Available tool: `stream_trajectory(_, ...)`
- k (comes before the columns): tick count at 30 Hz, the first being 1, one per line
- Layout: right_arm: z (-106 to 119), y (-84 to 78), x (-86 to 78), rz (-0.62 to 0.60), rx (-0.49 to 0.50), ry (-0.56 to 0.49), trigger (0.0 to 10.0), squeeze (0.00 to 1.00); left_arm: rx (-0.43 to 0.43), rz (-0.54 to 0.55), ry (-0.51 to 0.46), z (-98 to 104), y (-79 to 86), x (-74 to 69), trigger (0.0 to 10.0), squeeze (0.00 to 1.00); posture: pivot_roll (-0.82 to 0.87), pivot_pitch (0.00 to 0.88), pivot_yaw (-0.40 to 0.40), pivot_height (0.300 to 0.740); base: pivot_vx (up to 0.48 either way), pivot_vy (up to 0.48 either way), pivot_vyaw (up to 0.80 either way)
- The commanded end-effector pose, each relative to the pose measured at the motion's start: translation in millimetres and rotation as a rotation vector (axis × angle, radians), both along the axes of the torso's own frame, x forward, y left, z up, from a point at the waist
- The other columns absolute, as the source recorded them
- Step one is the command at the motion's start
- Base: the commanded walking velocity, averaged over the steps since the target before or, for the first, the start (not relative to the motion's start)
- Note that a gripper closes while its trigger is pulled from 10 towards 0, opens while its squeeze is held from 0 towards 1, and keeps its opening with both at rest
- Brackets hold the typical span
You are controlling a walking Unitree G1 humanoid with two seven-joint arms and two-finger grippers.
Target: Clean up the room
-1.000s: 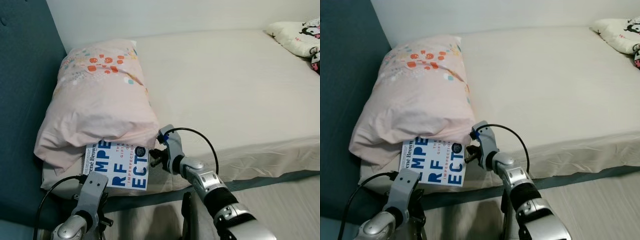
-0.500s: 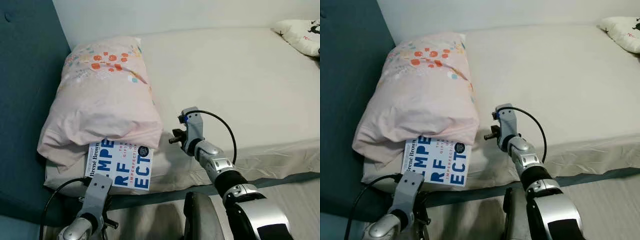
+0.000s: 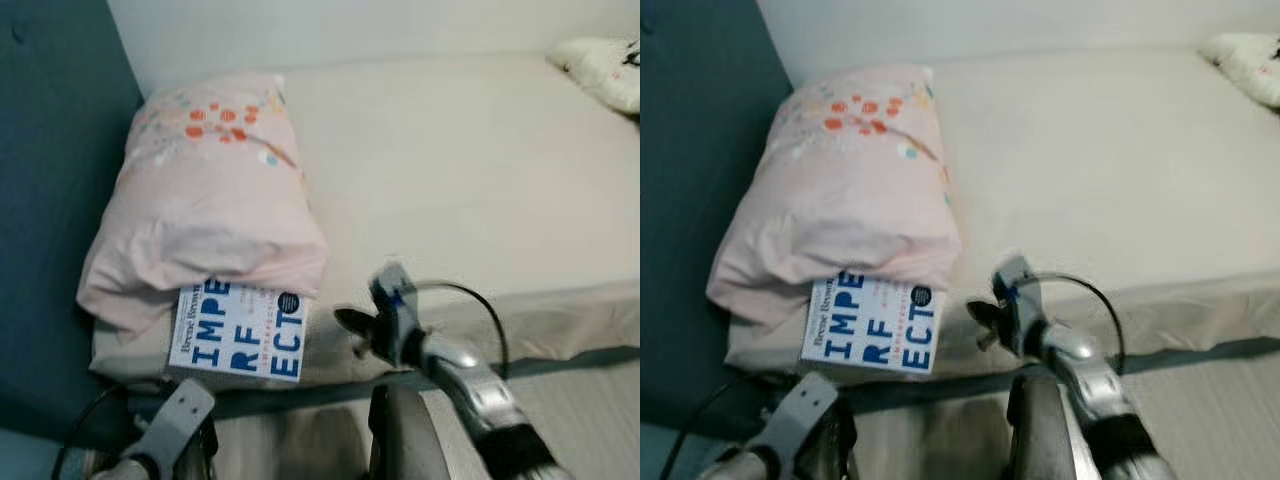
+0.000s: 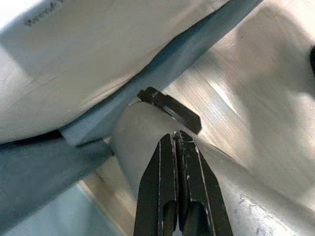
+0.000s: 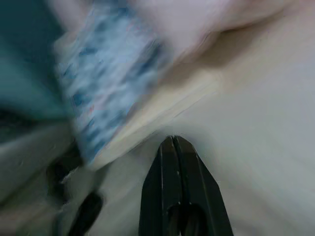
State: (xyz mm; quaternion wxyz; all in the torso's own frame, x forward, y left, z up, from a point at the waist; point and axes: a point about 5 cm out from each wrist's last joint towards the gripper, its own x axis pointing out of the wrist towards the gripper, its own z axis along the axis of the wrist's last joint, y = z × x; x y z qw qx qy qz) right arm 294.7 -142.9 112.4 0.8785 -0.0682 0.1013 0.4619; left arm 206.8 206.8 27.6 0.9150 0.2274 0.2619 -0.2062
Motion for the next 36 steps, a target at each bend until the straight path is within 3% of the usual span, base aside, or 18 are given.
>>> stream_trajectory(1, 1.1, 11.7, -14.5, 0.126, 0.012, 0.029, 10.0, 0.0, 0.015, -0.045, 0.044, -10.3, -2.0, -8.0, 5.0, 0.0, 0.05, 0.281, -0.039, 0.525, 0.0, 0.0, 0.0)
stream_trajectory(2, -1.3, 11.0, -22.5, 0.171, -0.013, 0.038, 10.0, 0.0, 0.008, -0.055, 0.034, -10.4, -6.1, -5.8, 5.0, 0.0, 0.04, 0.277, -0.035, 0.525, 0.0, 0.0, 0.0)
stream_trajectory(4, -1.3, 11.0, -22.5, 0.171, -0.013, 0.038, 10.0, 0.0, 0.008, -0.055, 0.034, -10.4, -6.1, -5.8, 5.0, 0.0, 0.04, 0.277, -0.035, 0.525, 0.0, 0.0, 0.0)
stream_trajectory(5, -12.2, 9.0, -33.6, 0.198, -0.078, 0.054, 10.0, 0.0, -0.044, -0.069, 0.001, -8.7, -20.6, 1.8, 0.0, 0.0, 0.03, 0.276, -0.032, 0.525, 0.0, 0.0, 0.0)
stream_trajectory(8, -21.8, 7.7, -39.4, 0.19, -0.118, 0.07, 10.0, 0.0, -0.087, -0.091, -0.032, -5.6, -33.7, 7.2, 0.0, 0.0, 0.03, 0.277, -0.032, 0.525, 0.0, 0.0, 0.0)
stream_trajectory(20, -29.4, 10.8, -52.3, 0.132, -0.139, 0.11, 10.0, 0.0, -0.151, -0.122, -0.094, -4.4, -59.3, 22.0, 0.2, 0.0, 0.03, 0.281, -0.029, 0.525, 0.0, 0.0, 0.0)
stream_trajectory(22, -28.9, 11.2, -52.2, 0.124, -0.141, 0.11, 10.0, 0.0, -0.185, -0.116, -0.115, -0.2, -63.6, 26.4, 0.6, 0.0, 0.03, 0.282, -0.029, 0.525, 0.0, 0.0, 0.0)
stream_trajectory(23, -29.2, 11.6, -51.1, 0.113, -0.146, 0.107, 10.0, 0.0, -0.252, -0.098, -0.157, 8.8, -70.8, 33.9, 1.3, 0.0, 0.03, 0.282, -0.028, 0.525, 0.0, 0.0, 0.0)
stream_trajectory(31, -30.6, 11.7, -46.0, 0.061, -0.152, 0.098, 10.0, 0.0, -0.403, -0.014, -0.283, 36.7, -83.8, 57.7, 1.2, 0.0, 0.04, 0.284, -0.024, 0.525, 0.0, 0.0, 0.0)
stream_trajectory(36, -30.7, 11.4, -45.8, 0.044, -0.158, 0.1, 10.0, 0.0, -0.446, 0.003, -0.319, 45.6, -86.8, 66.0, 1.5, 0.0, 0.04, 0.282, -0.023, 0.525, 0.0, 0.0, 0.0)
